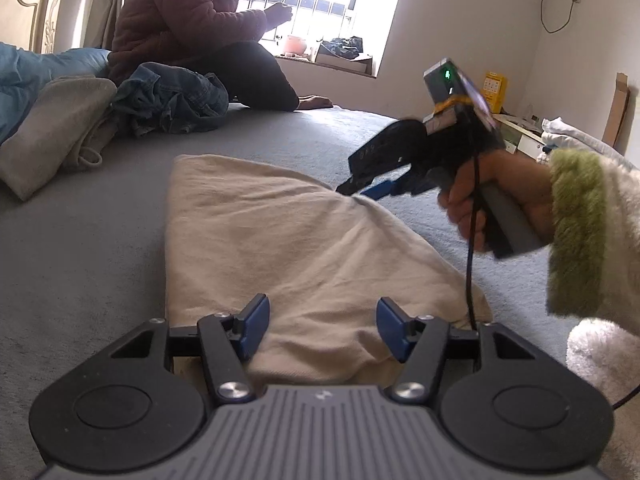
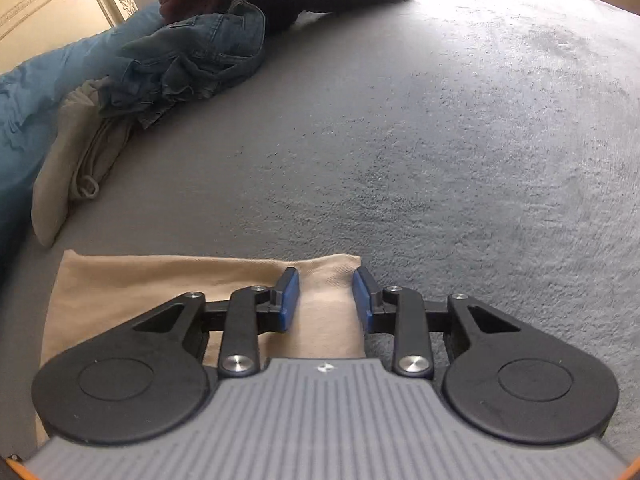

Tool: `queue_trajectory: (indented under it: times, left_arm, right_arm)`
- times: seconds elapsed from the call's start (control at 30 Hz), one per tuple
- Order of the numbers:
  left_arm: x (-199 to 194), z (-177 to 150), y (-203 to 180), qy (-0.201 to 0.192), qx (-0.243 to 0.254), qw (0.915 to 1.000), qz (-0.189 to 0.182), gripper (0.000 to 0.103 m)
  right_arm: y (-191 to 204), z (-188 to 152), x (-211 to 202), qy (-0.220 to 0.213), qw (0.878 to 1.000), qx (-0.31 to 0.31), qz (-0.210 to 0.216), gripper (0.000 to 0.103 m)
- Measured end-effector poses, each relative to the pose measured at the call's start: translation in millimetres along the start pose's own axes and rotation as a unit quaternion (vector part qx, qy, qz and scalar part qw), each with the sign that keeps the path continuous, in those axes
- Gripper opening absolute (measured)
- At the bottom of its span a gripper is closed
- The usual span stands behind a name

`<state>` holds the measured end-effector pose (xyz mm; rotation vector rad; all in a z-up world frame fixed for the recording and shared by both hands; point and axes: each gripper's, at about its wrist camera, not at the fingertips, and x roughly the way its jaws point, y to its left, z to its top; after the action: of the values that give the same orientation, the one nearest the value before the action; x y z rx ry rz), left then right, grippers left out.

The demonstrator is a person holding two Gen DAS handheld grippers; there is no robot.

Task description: Fold clothes

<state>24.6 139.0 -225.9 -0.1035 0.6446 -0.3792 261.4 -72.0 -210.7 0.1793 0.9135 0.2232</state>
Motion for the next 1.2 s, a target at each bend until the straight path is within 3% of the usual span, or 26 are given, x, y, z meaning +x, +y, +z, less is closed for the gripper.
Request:
queue_trajectory:
  times: [0.13, 0.23, 0.33, 0.43, 0.5, 0.6, 0.67, 0.77, 0.87, 0.93, 1.03, 1.2]
  left_arm:
    - [-1.7, -1.3, 3.9, -0.004, -0.013, 0.9999, -0.01, 0.061]
    - [-1.8, -0.5, 5.8, -0.002, -0.021, 0.9997, -0.013, 0.061]
    - [-1.9, 0.4, 7.7, -0.001, -0.029, 0.9994, -0.017, 0.061]
    - [-2.0, 1.2, 9.6, 0.001, -0.037, 0.9991, -0.02, 0.061]
    - [-2.1, 1.8, 10.8, 0.002, -0.042, 0.9989, -0.023, 0.061]
    - [-2.9, 1.8, 11.3, 0.003, -0.048, 0.9986, -0.023, 0.061]
    - [-3.0, 2.0, 10.8, 0.003, -0.05, 0.9985, -0.021, 0.061]
    - [-2.5, 1.5, 11.0, 0.003, -0.049, 0.9986, -0.019, 0.061]
    - [-1.9, 0.5, 12.9, 0.0, -0.05, 0.9985, -0.02, 0.061]
    - [-1.6, 0.4, 16.3, -0.002, -0.06, 0.9978, -0.027, 0.061]
    - [-1.7, 0.1, 18.2, -0.002, -0.062, 0.9976, -0.032, 0.061]
    - [-1.1, 0.7, 19.3, 0.001, -0.059, 0.9977, -0.034, 0.061]
  right_arm:
    - [19.2, 10.9, -29.6, -0.045, 0.998, -0.029, 0.014, 0.029]
    - [27.6, 14.2, -20.9, -0.037, 0.997, -0.032, 0.055, 0.027]
    - [31.9, 7.7, 25.6, 0.037, 0.997, -0.047, 0.049, 0.027]
    - [38.7, 10.9, 31.3, 0.038, 0.996, -0.073, 0.032, 0.027]
    - [54.4, 16.3, 13.1, 0.02, 0.994, -0.103, 0.019, 0.029]
    - [84.3, 12.0, -21.9, -0.011, 0.984, -0.158, 0.076, 0.029]
    - [107.3, 7.9, -21.9, 0.003, 0.977, -0.17, 0.133, 0.027]
    - [136.0, 2.6, 7.6, 0.037, 0.969, -0.179, 0.167, 0.027]
    - [140.7, -3.9, 45.8, 0.063, 0.973, -0.17, 0.146, 0.03]
    - [132.1, 3.7, 47.7, 0.077, 0.976, -0.132, 0.154, 0.031]
    - [120.6, 6.8, 11.1, 0.052, 0.98, -0.135, 0.139, 0.031]
    - [67.8, -12.3, -67.0, 0.027, 0.985, -0.099, 0.142, 0.031]
